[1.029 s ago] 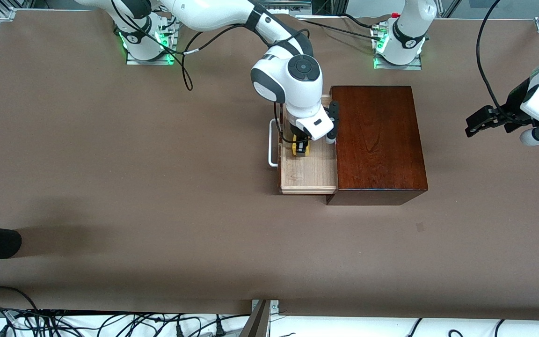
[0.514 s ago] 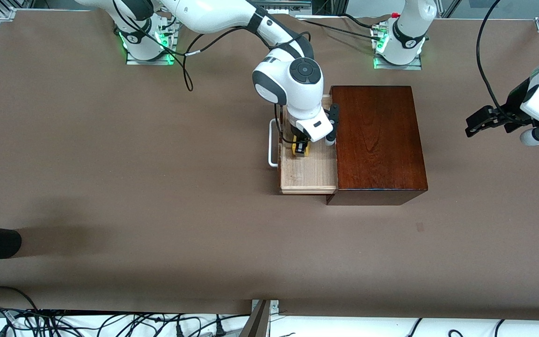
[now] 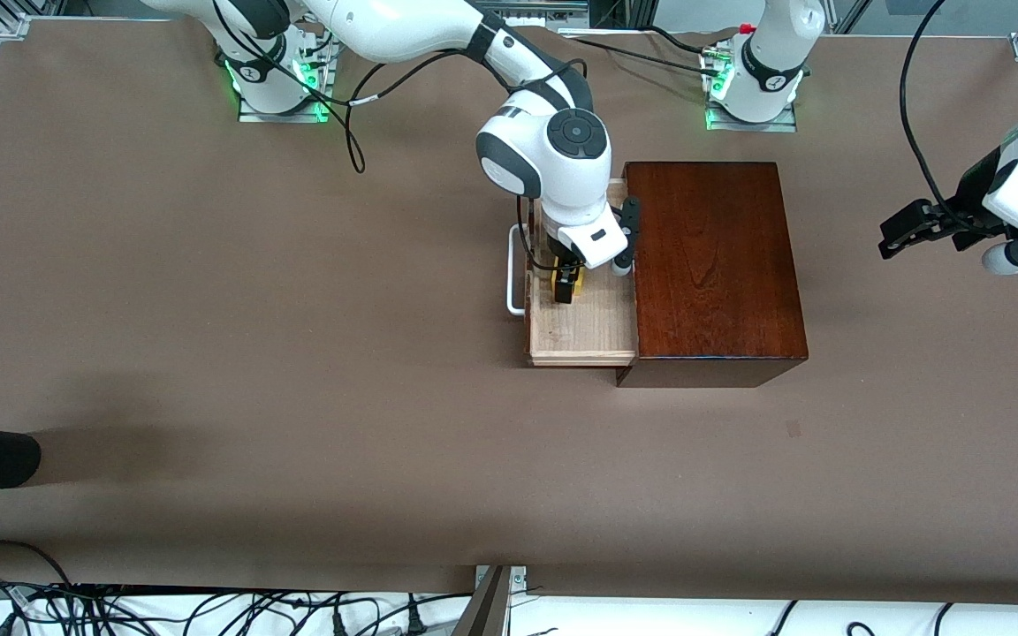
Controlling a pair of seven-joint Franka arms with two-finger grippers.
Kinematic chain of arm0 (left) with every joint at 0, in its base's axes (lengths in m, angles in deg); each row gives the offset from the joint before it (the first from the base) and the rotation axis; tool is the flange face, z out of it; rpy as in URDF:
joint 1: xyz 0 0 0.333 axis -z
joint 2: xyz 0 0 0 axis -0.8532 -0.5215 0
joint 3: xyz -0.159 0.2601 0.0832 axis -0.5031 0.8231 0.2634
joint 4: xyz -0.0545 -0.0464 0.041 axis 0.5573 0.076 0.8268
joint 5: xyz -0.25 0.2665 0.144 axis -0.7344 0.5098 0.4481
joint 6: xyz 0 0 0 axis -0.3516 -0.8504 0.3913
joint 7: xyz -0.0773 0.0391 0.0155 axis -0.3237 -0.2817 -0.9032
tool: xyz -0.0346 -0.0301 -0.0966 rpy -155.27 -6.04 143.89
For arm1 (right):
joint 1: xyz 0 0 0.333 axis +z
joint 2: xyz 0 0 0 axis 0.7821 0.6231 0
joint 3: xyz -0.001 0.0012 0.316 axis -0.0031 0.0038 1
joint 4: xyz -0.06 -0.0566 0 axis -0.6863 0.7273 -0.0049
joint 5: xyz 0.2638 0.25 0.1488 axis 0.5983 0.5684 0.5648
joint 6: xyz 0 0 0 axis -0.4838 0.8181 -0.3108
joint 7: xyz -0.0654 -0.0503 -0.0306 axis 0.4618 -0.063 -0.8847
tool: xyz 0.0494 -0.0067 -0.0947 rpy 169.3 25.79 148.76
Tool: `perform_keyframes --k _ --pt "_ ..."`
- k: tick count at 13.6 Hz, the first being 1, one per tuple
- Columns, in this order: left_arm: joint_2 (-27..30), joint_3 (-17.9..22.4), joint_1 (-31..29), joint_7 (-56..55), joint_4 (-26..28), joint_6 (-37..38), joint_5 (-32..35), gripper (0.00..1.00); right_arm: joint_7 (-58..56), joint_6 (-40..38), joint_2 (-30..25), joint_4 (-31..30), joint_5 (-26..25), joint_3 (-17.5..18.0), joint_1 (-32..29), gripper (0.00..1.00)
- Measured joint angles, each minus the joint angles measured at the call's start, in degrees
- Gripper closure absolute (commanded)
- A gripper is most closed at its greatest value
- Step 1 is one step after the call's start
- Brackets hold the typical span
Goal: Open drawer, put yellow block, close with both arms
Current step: 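Lower the cube into the drawer and open the right gripper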
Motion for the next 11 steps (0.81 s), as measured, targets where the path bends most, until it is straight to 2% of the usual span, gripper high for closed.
perform_keyframes --k 4,7,11 --pt "-0.1 0.0 0.0 0.0 0.0 -0.1 0.0 0.00 0.0 -8.9 -0.8 6.1 0.0 0.0 0.1 0.00" --pt "-0.6 0.0 0.0 0.0 -0.6 -0.3 0.0 0.00 0.1 -12.4 -3.8 7.3 0.0 -0.9 -0.8 0.00" --pt "-1.7 -0.2 0.0 0.0 -1.4 -0.3 0.0 0.00 0.3 -13.7 -6.3 7.3 0.1 -1.3 -7.8 0.00"
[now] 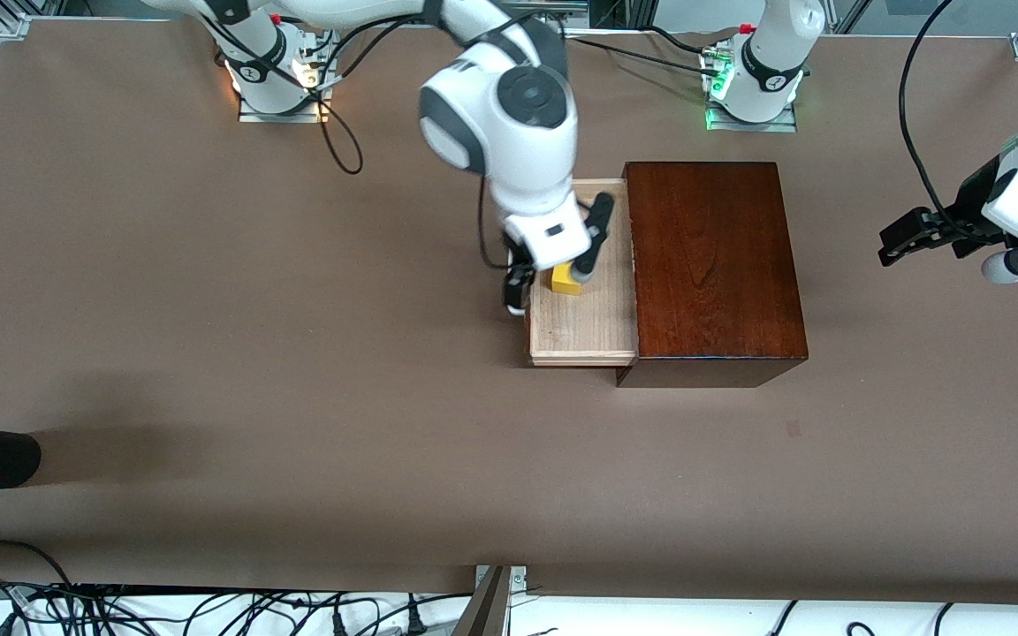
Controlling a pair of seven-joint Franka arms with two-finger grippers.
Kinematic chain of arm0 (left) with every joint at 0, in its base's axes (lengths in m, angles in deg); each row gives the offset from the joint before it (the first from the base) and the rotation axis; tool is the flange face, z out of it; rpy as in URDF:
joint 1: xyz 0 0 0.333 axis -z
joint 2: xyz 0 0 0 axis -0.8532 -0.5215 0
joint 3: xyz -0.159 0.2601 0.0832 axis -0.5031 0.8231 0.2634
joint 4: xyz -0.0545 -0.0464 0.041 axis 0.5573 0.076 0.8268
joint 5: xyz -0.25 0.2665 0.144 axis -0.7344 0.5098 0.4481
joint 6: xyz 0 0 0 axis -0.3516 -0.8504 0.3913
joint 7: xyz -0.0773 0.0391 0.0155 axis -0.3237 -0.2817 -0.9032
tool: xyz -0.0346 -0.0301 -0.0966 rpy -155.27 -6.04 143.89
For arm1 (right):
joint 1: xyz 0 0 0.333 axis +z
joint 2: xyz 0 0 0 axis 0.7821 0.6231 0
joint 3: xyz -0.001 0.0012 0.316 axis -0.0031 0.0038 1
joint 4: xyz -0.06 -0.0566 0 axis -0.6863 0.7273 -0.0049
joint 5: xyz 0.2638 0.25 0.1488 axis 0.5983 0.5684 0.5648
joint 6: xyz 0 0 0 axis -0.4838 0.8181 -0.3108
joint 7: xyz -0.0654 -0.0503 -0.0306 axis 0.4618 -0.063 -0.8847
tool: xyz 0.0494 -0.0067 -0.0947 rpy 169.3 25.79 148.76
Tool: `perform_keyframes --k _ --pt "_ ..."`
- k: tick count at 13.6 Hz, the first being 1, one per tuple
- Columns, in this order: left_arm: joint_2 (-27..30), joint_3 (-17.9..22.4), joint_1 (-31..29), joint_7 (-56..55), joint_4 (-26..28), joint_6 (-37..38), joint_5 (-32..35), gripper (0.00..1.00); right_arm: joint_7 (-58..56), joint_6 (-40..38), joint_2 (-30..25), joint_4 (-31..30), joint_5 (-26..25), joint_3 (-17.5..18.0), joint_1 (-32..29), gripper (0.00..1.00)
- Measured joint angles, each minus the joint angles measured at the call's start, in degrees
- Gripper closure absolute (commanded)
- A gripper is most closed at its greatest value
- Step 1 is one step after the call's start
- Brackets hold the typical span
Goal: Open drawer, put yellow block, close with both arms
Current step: 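Lower the cube into the drawer and open the right gripper, then withdraw the right gripper while the left gripper moves toward the drawer handle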
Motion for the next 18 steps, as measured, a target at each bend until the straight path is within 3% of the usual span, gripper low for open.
perform_keyframes --k 8,14,18 --pt "-0.7 -3.5 1.0 -0.3 -3.1 3.3 -0.1 0.00 0.0 -4.2 -1.7 -0.6 1.9 0.0 -8.8 0.00" --pt "-1.3 -9.3 4.3 -9.6 -4.6 4.2 -0.1 0.00 0.2 2.0 -13.8 -15.7 7.9 -0.5 -19.3 0.00" --pt "-3.5 -18.0 4.8 -26.2 -6.3 6.6 -0.2 0.00 0.3 2.0 -24.5 -26.4 10.4 -3.8 -26.7 0.00"
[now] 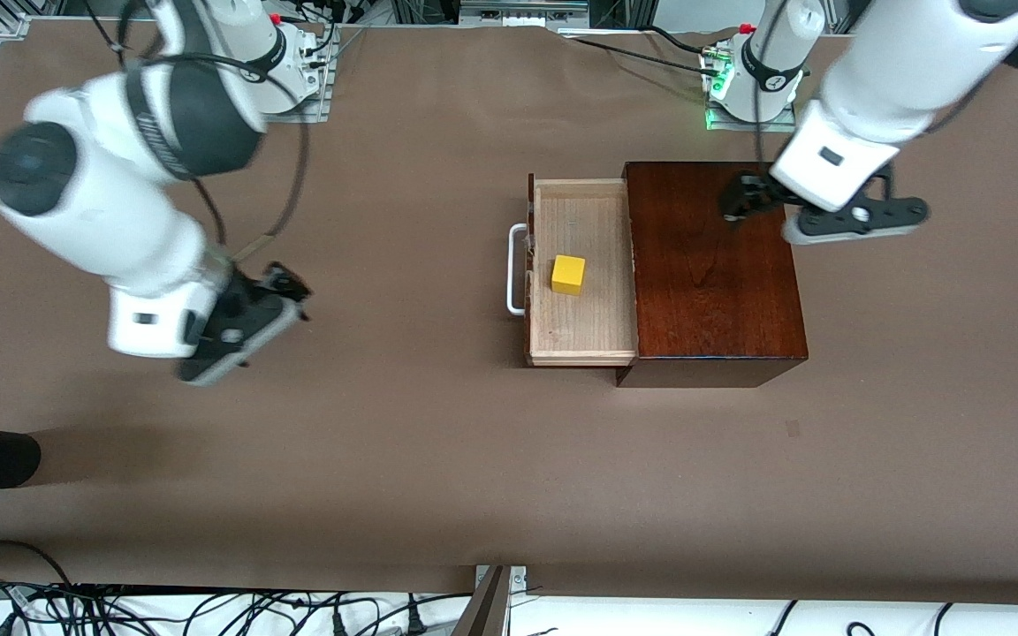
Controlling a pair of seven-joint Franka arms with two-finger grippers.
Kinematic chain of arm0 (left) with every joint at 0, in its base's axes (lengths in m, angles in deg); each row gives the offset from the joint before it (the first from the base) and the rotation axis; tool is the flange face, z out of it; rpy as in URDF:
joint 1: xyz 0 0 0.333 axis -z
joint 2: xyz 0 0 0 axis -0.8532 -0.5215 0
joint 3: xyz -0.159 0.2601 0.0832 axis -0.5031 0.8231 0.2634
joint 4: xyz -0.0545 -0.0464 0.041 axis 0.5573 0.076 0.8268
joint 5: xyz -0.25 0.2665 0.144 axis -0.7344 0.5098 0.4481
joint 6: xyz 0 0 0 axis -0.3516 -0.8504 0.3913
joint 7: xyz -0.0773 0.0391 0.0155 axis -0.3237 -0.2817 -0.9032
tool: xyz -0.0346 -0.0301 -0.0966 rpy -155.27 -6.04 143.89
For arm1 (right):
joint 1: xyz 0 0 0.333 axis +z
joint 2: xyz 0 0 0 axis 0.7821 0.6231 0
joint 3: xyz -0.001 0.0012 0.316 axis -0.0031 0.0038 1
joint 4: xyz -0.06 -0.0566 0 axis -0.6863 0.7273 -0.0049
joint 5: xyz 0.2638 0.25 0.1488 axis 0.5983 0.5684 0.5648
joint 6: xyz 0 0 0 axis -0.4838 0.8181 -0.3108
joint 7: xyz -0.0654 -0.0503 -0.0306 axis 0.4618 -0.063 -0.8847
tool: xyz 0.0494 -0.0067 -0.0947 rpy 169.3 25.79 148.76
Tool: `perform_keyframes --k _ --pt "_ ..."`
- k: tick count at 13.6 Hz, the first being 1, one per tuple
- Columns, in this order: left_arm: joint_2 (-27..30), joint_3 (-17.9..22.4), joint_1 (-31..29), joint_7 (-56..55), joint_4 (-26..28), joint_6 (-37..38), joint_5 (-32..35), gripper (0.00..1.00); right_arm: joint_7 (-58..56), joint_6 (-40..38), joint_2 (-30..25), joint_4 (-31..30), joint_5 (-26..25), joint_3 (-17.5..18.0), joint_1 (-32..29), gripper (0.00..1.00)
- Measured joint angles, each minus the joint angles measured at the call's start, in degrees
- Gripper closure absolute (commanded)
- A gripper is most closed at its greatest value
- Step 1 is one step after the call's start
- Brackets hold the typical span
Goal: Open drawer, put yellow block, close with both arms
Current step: 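Withdraw the right gripper while the left gripper moves toward the drawer handle, then push the drawer closed into the box with the left gripper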
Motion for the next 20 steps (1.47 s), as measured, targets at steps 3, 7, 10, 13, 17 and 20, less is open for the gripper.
perform_keyframes --k 3,7,10,13,17,20 --pt "-3.8 -5.6 1.7 -14.9 -1.5 0.5 0.0 0.00 1.4 -2.4 -5.7 -6.0 0.2 -2.9 -3.1 0.00" --pt "-10.1 -7.2 7.8 -30.1 -1.7 -6.6 0.0 0.00 11.7 -6.6 -10.4 -8.7 0.1 -3.6 -5.6 0.00" --pt "-15.5 -7.2 13.5 -40.8 -2.1 -12.4 0.0 0.00 18.8 -7.5 -13.8 -11.0 0.0 -3.7 -7.4 0.00" --pt "-20.6 -7.1 17.8 -51.0 -3.4 -15.7 0.0 0.00 19.7 -7.6 -17.5 -14.3 -0.7 -3.8 -10.0 0.00" --pt "-30.4 -4.1 25.0 -62.8 -12.1 -17.0 0.0 0.02 19.8 -9.9 -20.1 -15.0 -3.4 -3.8 -11.2 0.00" --pt "-37.3 -1.4 30.3 -68.5 -18.8 -17.1 0.0 0.35 19.9 -11.4 -20.7 -15.0 -4.4 -3.8 -11.5 0.00"
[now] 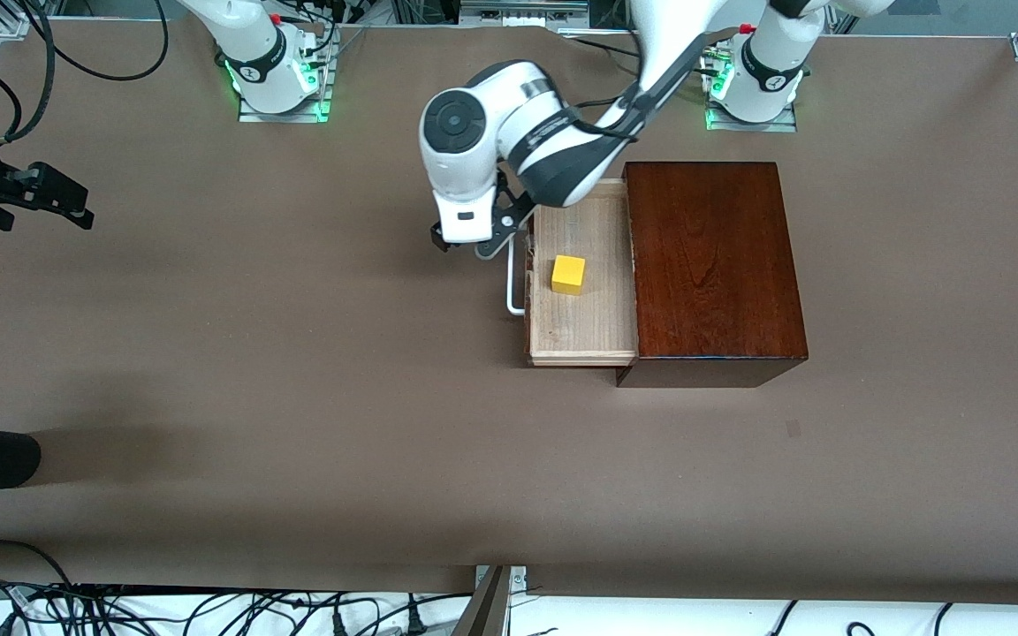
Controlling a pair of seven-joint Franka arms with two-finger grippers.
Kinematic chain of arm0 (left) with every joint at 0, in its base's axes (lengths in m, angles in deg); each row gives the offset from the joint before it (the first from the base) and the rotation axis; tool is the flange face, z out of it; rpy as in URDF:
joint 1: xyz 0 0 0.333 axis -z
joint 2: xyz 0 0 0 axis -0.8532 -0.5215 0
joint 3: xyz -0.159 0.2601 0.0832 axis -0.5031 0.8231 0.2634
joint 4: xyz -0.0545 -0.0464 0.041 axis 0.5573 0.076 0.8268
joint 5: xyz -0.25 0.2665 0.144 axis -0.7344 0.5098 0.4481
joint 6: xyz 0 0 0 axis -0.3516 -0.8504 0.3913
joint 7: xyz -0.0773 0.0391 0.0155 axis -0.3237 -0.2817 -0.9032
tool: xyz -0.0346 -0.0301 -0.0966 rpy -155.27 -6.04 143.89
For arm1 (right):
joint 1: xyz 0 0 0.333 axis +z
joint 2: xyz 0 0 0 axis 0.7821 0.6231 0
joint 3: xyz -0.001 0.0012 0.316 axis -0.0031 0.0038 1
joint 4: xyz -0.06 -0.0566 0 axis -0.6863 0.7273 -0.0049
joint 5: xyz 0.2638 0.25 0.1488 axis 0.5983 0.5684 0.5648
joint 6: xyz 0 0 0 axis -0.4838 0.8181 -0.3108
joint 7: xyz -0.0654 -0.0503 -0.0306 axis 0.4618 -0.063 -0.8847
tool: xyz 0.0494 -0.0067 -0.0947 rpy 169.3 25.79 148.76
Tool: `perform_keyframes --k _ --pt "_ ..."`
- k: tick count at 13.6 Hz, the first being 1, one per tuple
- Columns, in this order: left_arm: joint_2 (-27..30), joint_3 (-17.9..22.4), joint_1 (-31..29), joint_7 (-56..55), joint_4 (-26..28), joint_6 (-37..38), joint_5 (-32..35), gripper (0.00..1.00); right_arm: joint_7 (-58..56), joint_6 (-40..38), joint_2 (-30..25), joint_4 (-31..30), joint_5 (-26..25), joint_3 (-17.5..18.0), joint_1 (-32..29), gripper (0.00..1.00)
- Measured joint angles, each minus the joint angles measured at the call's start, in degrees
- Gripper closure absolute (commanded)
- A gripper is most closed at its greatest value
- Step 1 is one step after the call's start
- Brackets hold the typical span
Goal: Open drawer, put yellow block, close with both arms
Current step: 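Push the drawer closed into the box with the left gripper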
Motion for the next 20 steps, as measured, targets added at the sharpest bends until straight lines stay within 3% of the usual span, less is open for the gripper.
perform_keyframes --k 1,2,3,14,20 --pt "-1.7 0.7 0.9 -0.7 -1.4 0.0 0.0 0.49 0.1 -0.6 0.1 0.0 -0.1 0.0 0.0 0.00" --pt "-3.0 1.4 1.4 -0.8 -2.4 0.0 0.0 0.85 0.1 -1.1 0.2 0.1 -0.1 0.0 0.0 0.00" --pt "-4.1 2.0 1.7 -0.8 -3.1 -0.1 0.0 1.00 0.2 -1.5 0.4 0.1 -0.1 0.0 0.0 0.00" --pt "-6.0 8.7 2.2 0.2 -4.3 3.3 1.5 1.00 0.5 -1.8 0.6 0.7 -0.3 -2.0 -0.2 0.00" --pt "-6.2 10.4 2.6 0.9 -6.1 6.6 1.4 1.00 0.8 -1.9 0.6 0.7 -0.3 -2.4 -0.2 0.00"
